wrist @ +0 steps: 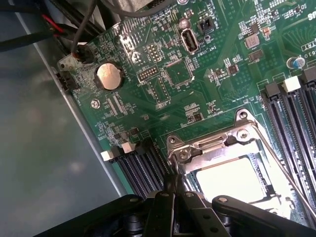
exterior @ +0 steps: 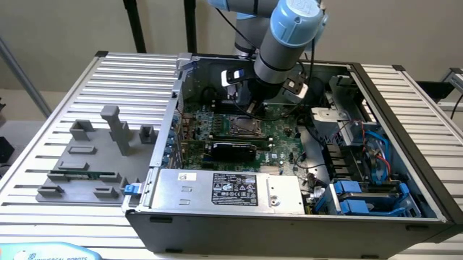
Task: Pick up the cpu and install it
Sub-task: 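Install the first cpu locking lever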
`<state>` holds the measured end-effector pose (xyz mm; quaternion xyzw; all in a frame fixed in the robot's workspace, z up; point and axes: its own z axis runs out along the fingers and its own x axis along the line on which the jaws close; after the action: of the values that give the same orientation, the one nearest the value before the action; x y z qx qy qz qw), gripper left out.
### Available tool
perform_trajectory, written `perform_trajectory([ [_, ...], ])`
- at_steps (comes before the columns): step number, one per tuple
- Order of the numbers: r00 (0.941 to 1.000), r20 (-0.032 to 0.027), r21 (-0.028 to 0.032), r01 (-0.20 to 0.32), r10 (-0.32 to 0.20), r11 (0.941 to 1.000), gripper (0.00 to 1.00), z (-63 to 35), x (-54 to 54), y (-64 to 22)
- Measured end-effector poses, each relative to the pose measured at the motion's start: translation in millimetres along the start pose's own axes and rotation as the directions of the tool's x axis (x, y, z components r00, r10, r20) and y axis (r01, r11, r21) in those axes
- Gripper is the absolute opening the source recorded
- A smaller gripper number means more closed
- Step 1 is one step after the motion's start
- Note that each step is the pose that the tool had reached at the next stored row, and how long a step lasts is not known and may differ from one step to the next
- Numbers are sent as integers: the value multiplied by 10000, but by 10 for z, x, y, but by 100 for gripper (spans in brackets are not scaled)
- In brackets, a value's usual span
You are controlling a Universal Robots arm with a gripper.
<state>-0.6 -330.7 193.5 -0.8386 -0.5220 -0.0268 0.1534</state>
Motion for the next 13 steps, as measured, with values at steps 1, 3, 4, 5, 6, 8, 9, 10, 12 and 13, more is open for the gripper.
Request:
perform_trajectory([
  [1, 10000, 0, 5, 9, -9, 10000, 11, -2, -4, 3],
  [3, 10000, -13, 22, 24, -24, 10000, 11, -5, -13, 9],
  [4, 10000, -22, 35, 32, -32, 10000, 11, -7, -18, 12],
  [5, 10000, -40, 51, 40, -39, 10000, 11, -10, -22, 16],
  [6, 10000, -58, 68, 47, -46, 10000, 11, -13, -27, 18],
  [8, 9999, -124, 115, 68, -67, 9999, 11, -13, -30, 23],
  [9, 9999, -147, 132, 78, -76, 9999, 11, -13, -31, 25],
  [10, 9998, -172, 149, 87, -85, 9999, 11, -13, -31, 27],
  [12, 9997, -204, 177, 103, -99, 9998, 11, -15, -31, 28],
  [13, 9997, -210, 187, 107, -103, 9998, 11, -19, -30, 27],
])
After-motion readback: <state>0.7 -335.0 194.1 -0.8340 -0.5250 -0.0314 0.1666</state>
